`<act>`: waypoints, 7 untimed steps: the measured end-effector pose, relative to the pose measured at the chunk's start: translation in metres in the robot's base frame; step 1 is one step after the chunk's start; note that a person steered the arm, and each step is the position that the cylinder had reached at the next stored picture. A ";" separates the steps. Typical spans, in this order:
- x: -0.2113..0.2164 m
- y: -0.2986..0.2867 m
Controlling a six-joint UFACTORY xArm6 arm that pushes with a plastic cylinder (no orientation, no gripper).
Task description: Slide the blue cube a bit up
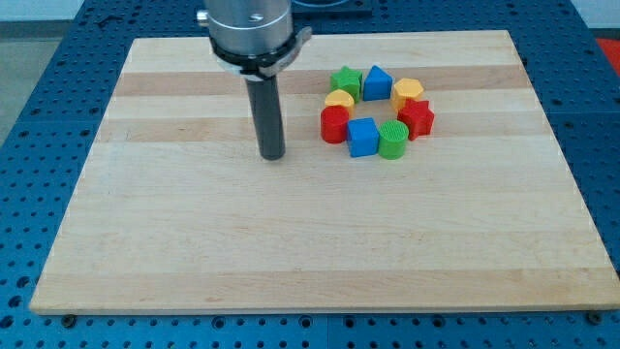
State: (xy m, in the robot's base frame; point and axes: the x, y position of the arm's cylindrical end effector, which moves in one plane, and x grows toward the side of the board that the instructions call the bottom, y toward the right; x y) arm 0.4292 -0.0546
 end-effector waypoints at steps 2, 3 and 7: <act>0.016 0.040; 0.023 0.057; -0.004 0.084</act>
